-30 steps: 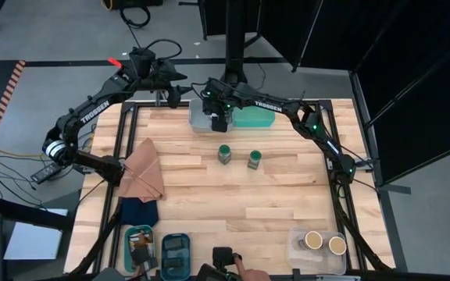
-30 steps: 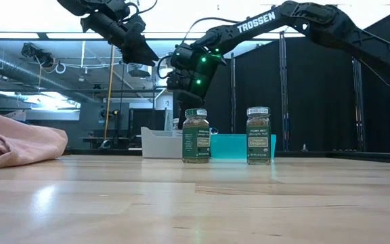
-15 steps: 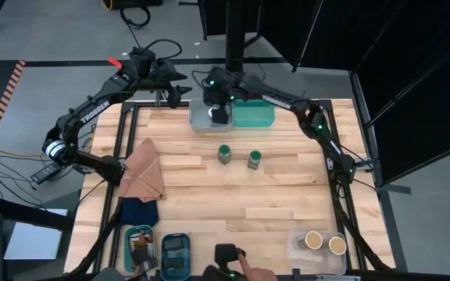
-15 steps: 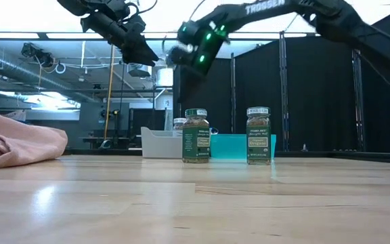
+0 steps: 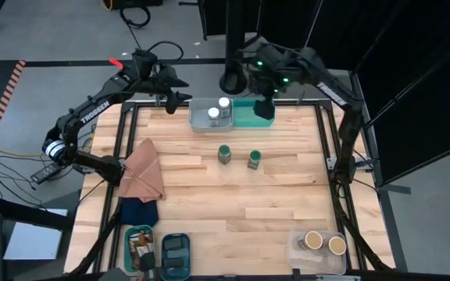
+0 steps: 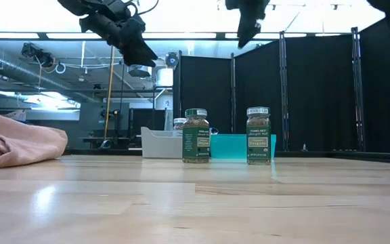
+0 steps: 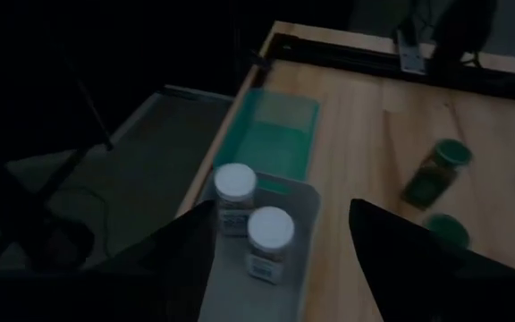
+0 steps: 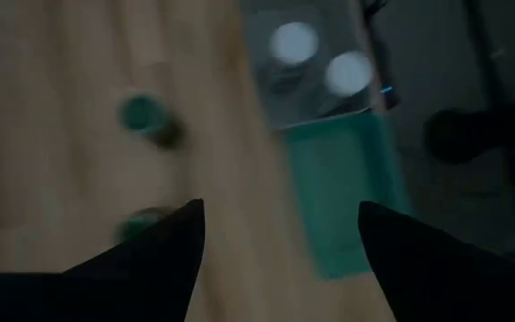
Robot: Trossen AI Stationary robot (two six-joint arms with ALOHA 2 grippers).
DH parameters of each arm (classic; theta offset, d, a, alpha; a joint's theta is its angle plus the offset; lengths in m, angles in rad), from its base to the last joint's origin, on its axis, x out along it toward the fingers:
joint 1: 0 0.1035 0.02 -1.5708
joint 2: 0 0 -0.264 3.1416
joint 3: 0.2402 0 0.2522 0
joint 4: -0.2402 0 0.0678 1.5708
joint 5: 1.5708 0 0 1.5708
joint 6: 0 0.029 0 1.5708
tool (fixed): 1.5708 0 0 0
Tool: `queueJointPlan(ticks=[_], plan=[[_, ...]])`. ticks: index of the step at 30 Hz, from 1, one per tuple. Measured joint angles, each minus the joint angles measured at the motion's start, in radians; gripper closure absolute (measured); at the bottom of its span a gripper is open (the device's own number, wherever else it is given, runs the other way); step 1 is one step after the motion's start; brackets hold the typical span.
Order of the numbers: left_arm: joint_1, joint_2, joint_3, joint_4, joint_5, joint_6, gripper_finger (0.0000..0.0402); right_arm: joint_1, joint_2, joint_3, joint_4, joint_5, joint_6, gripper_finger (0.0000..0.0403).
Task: Sort spices by type
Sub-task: Put the right green spice bottle into the blue bin
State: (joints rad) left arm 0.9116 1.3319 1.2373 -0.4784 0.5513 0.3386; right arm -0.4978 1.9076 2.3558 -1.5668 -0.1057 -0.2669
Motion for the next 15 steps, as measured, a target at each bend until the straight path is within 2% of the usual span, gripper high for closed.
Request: queueJointPlan(ticks=[5,11,15], plan=[[-0.007,0.0,0.0,-0.036,0.01,-0.006,0.0144,0.087,-0.1,-0.066,0.004,-0.067,0.144,0.011],[-0.021,0.0,0.0,-0.067,0.011,-0.007,0.0144,0.249,-0.17,-0.28,0.026,0.06,0.246,0.0114],[-0.037,0.0,0.0,-0.087,0.011,0.009,0.0144,0.341,-0.202,-0.481,0.125,0.077,0.29,0.0111]])
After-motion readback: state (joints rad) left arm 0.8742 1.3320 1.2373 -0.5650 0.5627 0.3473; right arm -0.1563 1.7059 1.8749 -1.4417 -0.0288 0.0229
